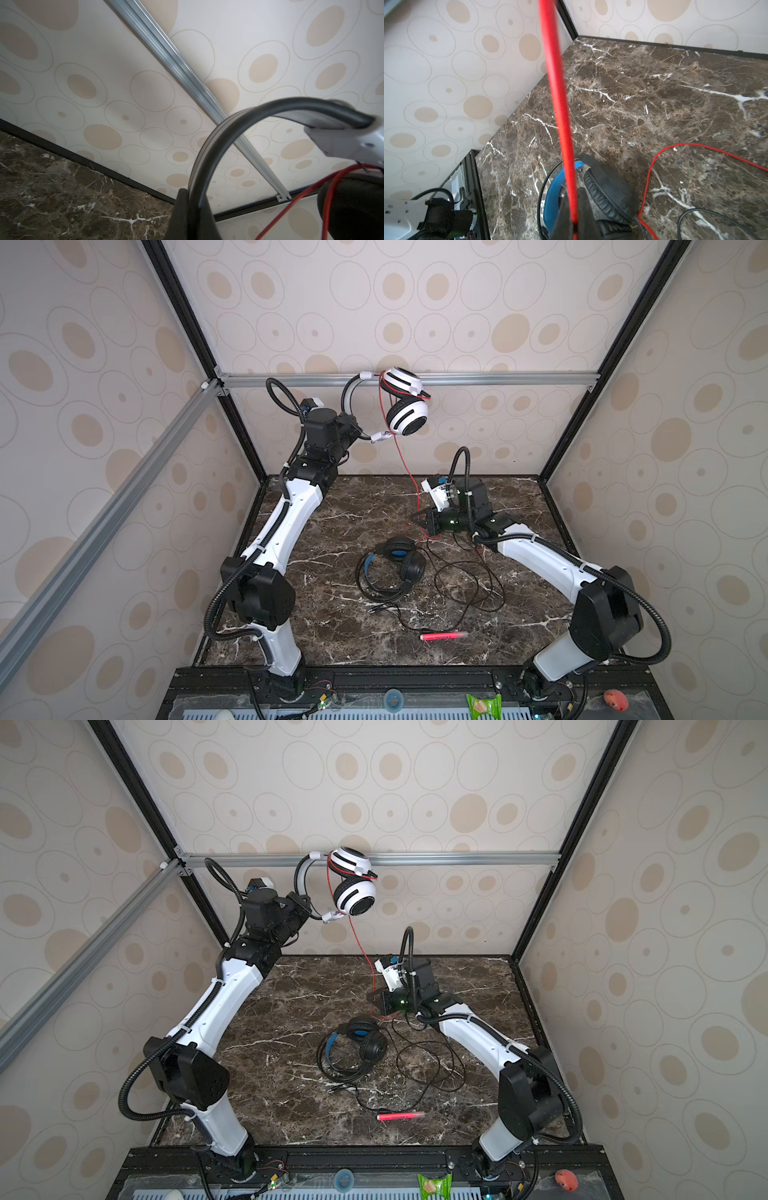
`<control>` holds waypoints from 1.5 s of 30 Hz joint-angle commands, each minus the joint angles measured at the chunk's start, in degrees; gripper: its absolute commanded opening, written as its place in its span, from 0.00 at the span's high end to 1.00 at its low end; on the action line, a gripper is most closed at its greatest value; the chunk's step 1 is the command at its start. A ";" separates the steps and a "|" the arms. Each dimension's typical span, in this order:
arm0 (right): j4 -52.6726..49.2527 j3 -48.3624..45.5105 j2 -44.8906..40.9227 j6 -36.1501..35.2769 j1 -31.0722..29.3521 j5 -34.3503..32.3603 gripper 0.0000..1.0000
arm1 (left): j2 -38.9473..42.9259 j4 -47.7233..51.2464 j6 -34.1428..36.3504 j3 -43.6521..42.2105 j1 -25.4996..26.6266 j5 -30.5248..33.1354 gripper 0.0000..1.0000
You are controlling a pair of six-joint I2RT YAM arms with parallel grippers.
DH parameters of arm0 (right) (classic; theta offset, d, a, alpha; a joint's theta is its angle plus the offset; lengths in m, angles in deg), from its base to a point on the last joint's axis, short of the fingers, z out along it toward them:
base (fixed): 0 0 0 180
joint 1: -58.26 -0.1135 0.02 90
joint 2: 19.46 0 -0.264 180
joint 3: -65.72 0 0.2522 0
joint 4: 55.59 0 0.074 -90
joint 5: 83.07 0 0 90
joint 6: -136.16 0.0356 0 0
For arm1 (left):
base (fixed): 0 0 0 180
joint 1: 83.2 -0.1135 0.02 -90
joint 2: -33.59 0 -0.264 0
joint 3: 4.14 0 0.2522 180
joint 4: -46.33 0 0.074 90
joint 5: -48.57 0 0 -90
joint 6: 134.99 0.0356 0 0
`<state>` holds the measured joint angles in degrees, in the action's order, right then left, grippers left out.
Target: Wrap the headphones
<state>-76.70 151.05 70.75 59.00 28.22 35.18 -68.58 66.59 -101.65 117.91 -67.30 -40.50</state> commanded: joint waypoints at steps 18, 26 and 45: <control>-20.45 14.22 -5.85 -11.21 -5.60 -6.28 1.00 | -0.94 -0.57 23.15 -2.80 4.71 22.07 1.00; -28.48 21.50 -4.72 -15.95 -5.61 -9.09 1.00 | -0.59 -0.61 35.65 -4.36 9.50 28.69 1.00; -39.99 32.57 -1.52 -22.50 -1.82 -16.80 1.00 | 12.87 -0.71 50.22 -22.79 10.06 11.50 1.00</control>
<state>-113.14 181.02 67.84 39.15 25.53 20.03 -59.93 69.61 -54.31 94.79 -57.20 -23.84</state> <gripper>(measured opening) 0.049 0.070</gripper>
